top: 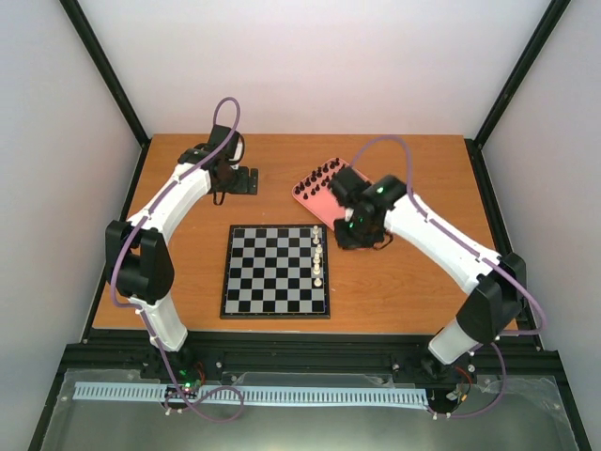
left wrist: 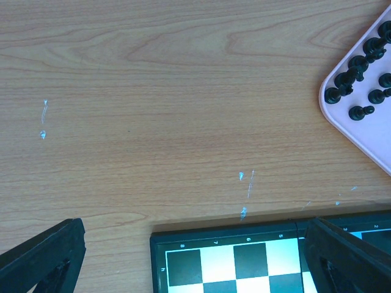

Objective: Set up the chess pieces on the board
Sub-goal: Place the chess piece on the chessboard.

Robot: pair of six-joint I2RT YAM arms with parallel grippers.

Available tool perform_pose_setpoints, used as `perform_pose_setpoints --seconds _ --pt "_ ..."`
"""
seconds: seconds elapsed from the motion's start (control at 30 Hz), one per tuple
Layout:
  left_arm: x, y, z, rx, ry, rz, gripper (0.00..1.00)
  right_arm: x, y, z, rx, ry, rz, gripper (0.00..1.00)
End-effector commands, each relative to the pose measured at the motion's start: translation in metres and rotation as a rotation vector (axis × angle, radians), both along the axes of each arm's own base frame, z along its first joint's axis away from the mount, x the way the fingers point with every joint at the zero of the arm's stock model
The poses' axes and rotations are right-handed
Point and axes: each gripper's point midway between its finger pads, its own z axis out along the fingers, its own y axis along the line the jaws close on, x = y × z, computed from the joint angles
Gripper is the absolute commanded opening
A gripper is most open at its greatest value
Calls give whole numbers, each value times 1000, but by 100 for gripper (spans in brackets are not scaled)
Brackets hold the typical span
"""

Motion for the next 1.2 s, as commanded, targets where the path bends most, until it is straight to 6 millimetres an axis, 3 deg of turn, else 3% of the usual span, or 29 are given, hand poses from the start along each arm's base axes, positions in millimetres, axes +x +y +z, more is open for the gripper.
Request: perform_pose_setpoints --seconds 0.0,0.17,0.3,0.6,0.73,1.17 --pt "4 0 24 5 -61 -16 100 -56 20 -28 2 126 -48 16" --pt "5 -1 21 3 -63 -20 100 -87 55 -54 16 150 -19 16" --pt "6 -4 19 -10 -62 -26 100 -93 68 -67 -27 135 -4 16" --pt "1 -4 14 -27 -66 -27 100 -89 69 -94 -48 126 -72 15" --pt "0 -8 18 -52 -73 -32 100 -85 78 -105 -39 133 -77 15" --pt "-5 -8 17 -60 -71 -32 100 -85 78 -122 -48 131 -78 15"
